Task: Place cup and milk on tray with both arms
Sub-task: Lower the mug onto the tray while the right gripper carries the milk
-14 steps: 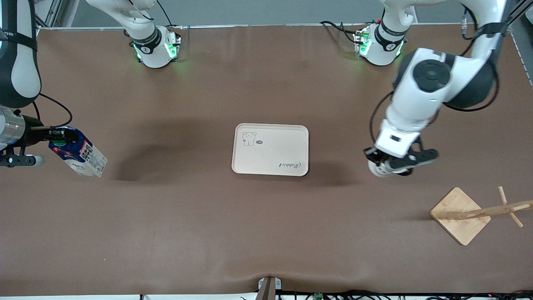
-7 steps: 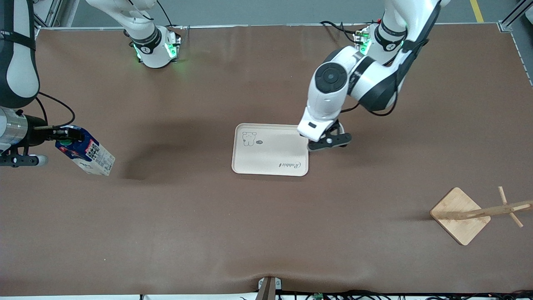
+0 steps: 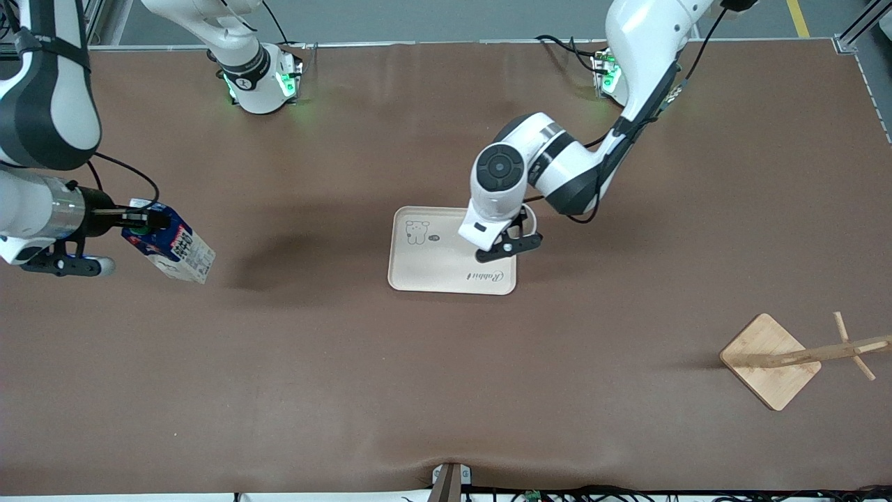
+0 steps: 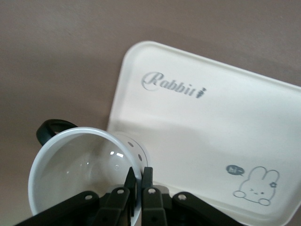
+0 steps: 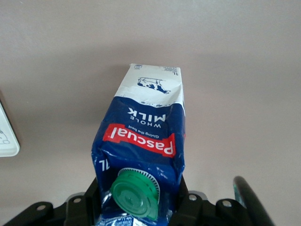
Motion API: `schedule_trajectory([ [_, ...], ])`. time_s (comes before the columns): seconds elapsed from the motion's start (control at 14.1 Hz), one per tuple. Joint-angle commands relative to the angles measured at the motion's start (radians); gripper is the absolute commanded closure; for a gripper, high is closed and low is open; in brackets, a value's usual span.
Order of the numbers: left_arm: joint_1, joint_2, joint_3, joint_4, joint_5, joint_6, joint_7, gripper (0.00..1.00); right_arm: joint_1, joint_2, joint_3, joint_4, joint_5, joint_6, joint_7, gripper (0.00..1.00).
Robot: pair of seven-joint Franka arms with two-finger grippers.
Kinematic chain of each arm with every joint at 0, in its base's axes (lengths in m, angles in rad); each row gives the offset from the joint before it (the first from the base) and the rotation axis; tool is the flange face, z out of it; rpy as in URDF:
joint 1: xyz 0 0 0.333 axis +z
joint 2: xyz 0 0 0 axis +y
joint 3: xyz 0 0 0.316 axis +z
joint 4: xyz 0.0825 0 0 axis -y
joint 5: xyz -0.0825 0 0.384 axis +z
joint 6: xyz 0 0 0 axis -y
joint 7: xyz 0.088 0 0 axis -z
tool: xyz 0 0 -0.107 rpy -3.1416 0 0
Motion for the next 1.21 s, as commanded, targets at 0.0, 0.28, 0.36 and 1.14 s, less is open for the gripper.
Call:
schedule_trajectory([
  [0.0,-0.044,0.054,0.019,0.072,0.02,-0.007,-0.031,1.0,0.073,0.007,-0.006,0.051,0.006,-0.033,0.106,0.91],
  [0.28,-0.064,0.087,0.019,0.078,0.135,0.029,-0.125,1.0,0.148,0.009,-0.006,0.097,0.008,-0.073,0.21,0.91],
  [0.36,-0.068,0.097,0.019,0.078,0.158,0.052,-0.153,1.0,0.169,0.009,-0.006,0.104,0.011,-0.072,0.233,0.91],
  [1.14,-0.089,0.072,0.016,0.078,0.284,0.06,-0.268,0.0,0.389,0.045,-0.007,0.108,0.156,-0.033,0.637,0.89],
])
